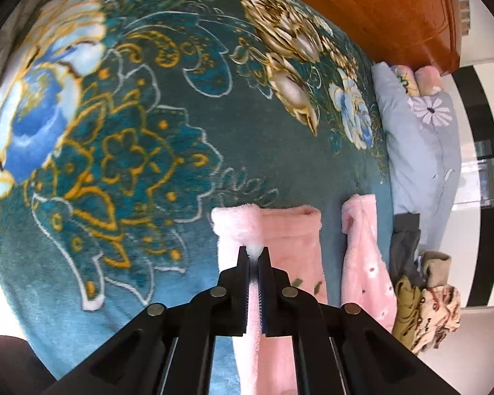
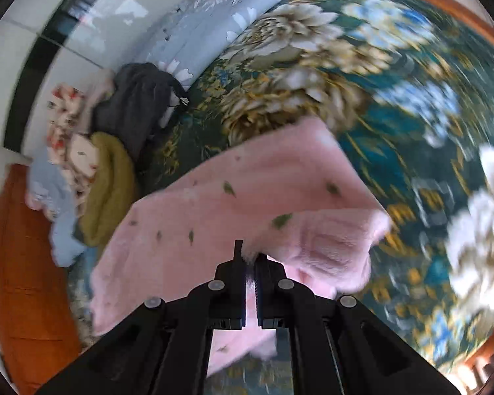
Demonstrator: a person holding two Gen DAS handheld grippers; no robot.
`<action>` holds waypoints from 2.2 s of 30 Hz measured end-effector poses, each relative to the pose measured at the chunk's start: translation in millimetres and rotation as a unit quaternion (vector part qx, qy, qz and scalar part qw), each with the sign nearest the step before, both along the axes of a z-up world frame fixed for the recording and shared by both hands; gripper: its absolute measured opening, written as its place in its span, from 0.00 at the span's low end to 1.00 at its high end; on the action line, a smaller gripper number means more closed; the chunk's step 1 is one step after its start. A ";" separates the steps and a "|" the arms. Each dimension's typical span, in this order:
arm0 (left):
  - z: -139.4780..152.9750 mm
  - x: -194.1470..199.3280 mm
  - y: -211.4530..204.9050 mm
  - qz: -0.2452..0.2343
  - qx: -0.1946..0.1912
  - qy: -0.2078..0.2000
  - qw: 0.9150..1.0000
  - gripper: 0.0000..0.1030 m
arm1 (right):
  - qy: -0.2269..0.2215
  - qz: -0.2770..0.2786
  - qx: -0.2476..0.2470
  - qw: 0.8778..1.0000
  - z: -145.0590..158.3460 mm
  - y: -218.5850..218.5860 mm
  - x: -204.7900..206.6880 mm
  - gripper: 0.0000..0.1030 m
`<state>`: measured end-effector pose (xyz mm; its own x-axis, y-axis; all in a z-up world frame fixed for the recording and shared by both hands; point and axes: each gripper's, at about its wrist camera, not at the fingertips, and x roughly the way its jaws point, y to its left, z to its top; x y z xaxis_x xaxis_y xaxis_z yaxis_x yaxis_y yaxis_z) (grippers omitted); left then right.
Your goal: Fold clothes
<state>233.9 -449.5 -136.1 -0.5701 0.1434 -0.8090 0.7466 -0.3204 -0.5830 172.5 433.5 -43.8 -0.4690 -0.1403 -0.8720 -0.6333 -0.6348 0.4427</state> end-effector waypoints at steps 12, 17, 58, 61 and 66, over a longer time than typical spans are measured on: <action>-12.0 -19.6 5.4 -0.018 -0.003 -0.017 1.000 0.05 | 0.043 0.055 -0.030 0.997 -10.1 -6.0 -27.2 0.28; -19.5 -20.1 4.4 -0.020 0.001 -0.023 1.000 0.05 | 0.006 0.043 0.005 0.999 -12.1 -5.7 28.1 0.29; 11.8 22.2 -19.1 -0.050 0.008 0.014 0.999 0.04 | -0.010 -0.091 -0.003 0.996 -22.4 29.3 178.4 0.07; 2.5 29.0 -19.4 -0.039 0.012 -0.003 0.999 0.04 | -0.042 -0.117 -0.037 0.992 -69.4 33.3 194.0 0.07; 20.6 23.0 -18.9 -0.039 0.003 0.013 0.999 0.04 | -0.043 -0.092 -0.059 0.993 -75.9 44.7 187.8 0.11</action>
